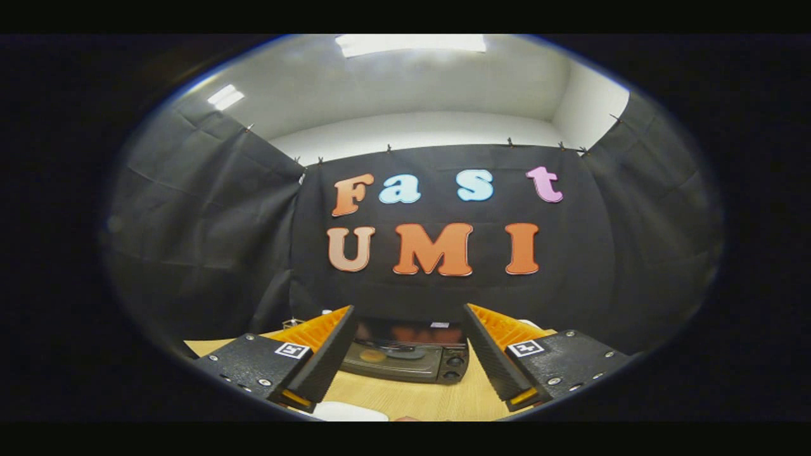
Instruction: Open the toaster oven, put the food inside, and close the toaster oven door.
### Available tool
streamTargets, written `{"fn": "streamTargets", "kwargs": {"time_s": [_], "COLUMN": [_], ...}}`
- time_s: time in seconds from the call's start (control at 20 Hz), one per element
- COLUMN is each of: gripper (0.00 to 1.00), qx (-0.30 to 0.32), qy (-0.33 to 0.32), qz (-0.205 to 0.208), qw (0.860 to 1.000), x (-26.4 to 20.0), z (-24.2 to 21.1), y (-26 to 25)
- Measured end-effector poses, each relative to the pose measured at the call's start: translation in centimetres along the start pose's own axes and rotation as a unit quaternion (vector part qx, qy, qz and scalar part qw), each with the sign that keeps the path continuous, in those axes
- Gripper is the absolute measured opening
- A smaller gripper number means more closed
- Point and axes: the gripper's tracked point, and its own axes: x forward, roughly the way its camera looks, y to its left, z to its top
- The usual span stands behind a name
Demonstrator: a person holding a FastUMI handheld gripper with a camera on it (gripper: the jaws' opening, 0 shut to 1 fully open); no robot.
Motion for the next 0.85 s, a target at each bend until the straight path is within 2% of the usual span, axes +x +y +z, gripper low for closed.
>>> {"fn": "streamTargets", "kwargs": {"time_s": [0.85], "gripper": [0.98], "qx": [0.004], "qy": [-0.009], "qz": [0.005], "qw": [1.000], "x": [-0.7], "z": [0.2], "y": [1.0]}}
